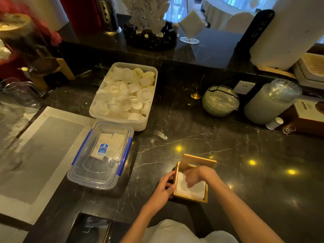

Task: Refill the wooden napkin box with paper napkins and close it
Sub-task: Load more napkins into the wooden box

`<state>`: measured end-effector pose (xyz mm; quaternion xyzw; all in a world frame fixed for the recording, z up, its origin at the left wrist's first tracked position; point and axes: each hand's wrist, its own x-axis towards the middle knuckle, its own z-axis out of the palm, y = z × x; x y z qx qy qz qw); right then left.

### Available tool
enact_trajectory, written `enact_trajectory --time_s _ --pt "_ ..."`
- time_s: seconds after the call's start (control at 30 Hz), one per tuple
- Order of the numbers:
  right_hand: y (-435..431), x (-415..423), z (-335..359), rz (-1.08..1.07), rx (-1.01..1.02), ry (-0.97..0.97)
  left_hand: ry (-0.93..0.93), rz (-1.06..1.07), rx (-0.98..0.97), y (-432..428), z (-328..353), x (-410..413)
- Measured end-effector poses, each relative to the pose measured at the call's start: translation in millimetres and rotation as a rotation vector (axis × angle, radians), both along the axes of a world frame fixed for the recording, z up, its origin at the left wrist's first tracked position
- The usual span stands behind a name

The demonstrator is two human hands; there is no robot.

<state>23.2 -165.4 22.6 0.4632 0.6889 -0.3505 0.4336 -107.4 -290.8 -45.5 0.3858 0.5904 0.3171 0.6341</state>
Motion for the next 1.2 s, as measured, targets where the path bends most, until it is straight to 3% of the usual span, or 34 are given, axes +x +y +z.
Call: enact_trajectory --time_s 0.3,0.77,0.93,1.2 --pt "-2.9 4.0 5.9 0.001 0.018 0.029 -0.014 0.008 0.003 -2.1 1.3 0.9" --pt "-31.5 27.8 0.7 -0.092 0.146 0.241 -0.015 -0.025 -0.008 0.3 3.6 -1.9" --pt "-23.2 23.6 4.0 -0.083 0.125 0.198 -0.004 -0.034 -0.005 0.5 6.0 -1.1" --pt "-66.0 38.3 8.4 -0.016 0.505 0.387 -0.004 -0.042 -0.005 -0.9 12.3 -1.7"
